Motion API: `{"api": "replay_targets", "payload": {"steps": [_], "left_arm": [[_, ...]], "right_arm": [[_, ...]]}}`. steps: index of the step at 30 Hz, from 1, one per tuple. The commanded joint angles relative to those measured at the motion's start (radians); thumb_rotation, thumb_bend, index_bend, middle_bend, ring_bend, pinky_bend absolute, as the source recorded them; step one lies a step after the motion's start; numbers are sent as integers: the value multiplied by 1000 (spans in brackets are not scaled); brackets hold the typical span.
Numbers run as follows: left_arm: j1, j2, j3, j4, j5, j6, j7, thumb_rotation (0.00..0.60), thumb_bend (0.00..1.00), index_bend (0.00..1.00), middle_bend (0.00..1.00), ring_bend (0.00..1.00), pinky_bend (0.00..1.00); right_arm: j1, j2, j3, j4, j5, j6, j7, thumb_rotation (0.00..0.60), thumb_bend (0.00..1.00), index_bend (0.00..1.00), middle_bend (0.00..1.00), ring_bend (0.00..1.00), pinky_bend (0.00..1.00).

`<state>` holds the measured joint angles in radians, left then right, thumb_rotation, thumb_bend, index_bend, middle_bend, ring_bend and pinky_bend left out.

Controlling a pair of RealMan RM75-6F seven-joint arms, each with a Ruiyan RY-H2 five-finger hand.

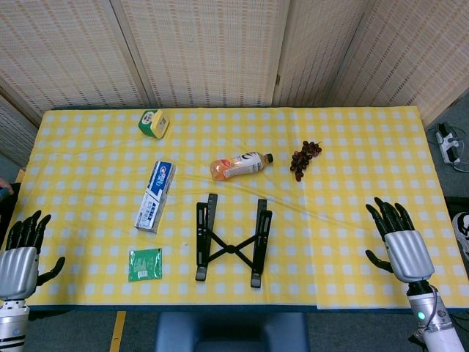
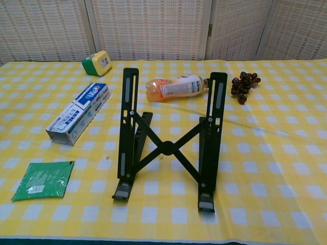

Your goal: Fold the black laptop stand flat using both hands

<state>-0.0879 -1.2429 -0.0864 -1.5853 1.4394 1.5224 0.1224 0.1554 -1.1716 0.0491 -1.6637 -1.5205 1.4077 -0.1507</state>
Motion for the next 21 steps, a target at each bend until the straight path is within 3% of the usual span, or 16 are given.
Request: {"api": "replay_targets", "payload": {"steps": [1, 12, 21], "left_arm": [[-2, -2, -1, 3, 1, 0, -2, 600, 323, 87, 13, 0, 0], [-7, -1, 1, 3, 0, -16, -30, 600, 323, 87, 13, 0, 0], [-33, 11, 5, -8, 20, -57, -76, 600, 323, 87, 13, 0, 0]], "right_arm": [[1, 0, 0, 0, 2, -2, 0, 600, 262, 0, 0, 0, 0], [10, 3, -5, -5, 0, -25, 39, 600, 262, 0, 0, 0, 0], [46, 5, -22, 1, -22, -94, 170, 600, 262, 0, 0, 7, 0]]}}
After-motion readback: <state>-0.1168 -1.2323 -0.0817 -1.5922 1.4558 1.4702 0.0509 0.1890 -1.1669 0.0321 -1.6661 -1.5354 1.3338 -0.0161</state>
